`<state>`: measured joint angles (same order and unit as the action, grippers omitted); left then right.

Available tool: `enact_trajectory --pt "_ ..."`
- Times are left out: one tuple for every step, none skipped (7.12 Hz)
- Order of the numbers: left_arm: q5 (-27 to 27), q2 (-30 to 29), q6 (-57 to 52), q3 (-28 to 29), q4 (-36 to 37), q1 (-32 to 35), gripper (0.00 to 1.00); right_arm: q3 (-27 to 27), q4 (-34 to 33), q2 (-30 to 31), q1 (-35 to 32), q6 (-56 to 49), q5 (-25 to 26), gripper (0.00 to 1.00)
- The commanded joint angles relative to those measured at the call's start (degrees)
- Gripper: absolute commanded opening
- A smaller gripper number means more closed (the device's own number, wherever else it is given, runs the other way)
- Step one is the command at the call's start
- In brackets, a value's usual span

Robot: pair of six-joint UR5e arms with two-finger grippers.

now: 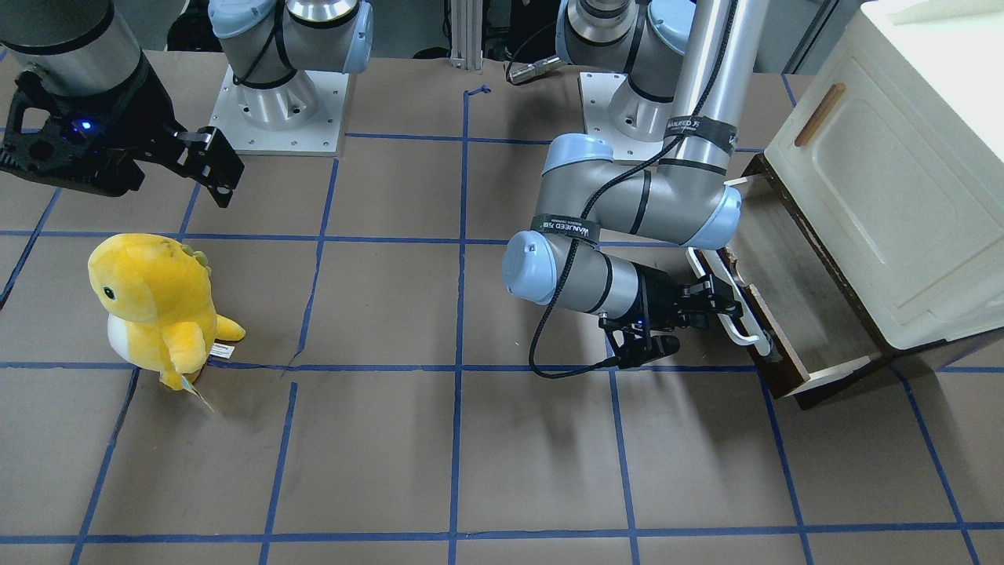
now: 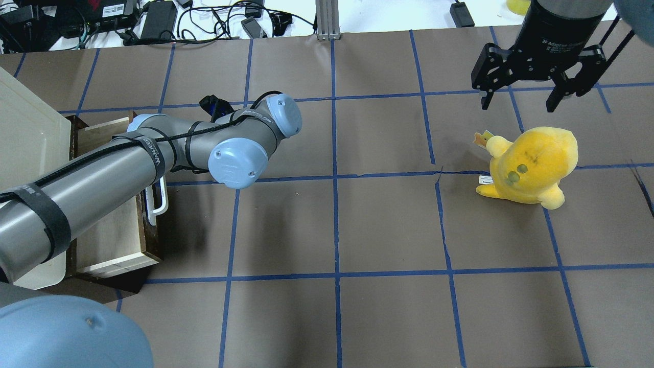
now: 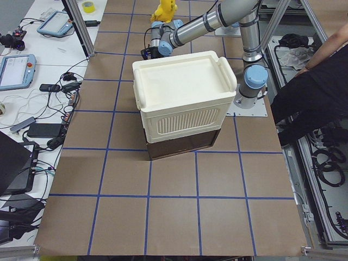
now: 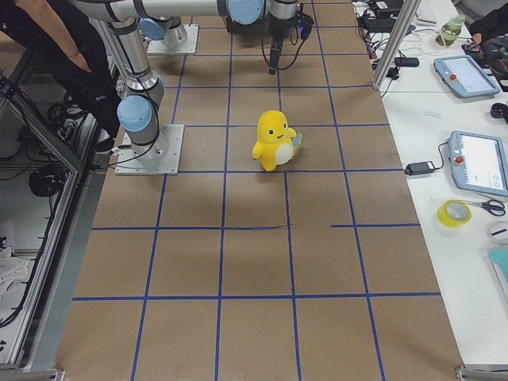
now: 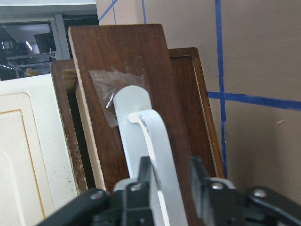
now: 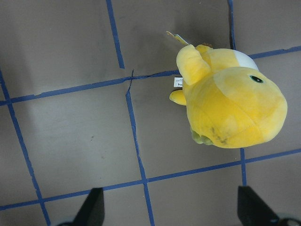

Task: Pull drawer sideways
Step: 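Open the left gripper and lift it off the handle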

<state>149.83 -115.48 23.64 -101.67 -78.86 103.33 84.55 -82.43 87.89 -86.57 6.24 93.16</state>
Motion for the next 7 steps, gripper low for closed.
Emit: enact_trajectory --pt "-10.9 3.31 -10.83 4.6 0.81 0.21 1.0 0.0 -0.01 0.0 0.0 0.0 0.0 1.0" --pt "-17.4 5.59 -14.46 6.81 0.81 0.21 1.0 0.0 -0.02 0.0 0.08 0.0 0.0 1.0" --pt "-23.03 8.22 -15.11 6.83 0.81 0.12 1.0 0.0 -0.02 0.0 0.0 0.0 0.0 1.0" --pt "-30.14 11.56 -19.98 7.53 0.81 -0.32 1.0 0.0 -0.02 0.0 0.08 0.0 0.0 1.0" --pt "-34.99 15.59 -21.69 8.41 0.81 -0.76 1.0 0.0 -0.02 0.0 0.0 0.0 0.0 1.0" --pt "-43.39 20.07 -21.88 9.37 0.12 -2.94 1.0 0.0 -0.02 0.0 0.0 0.0 0.0 1.0" --pt "-50.35 23.68 -22.14 9.47 -1.19 -6.7 1.0 0.0 -0.02 0.0 0.0 0.0 0.0 1.0"
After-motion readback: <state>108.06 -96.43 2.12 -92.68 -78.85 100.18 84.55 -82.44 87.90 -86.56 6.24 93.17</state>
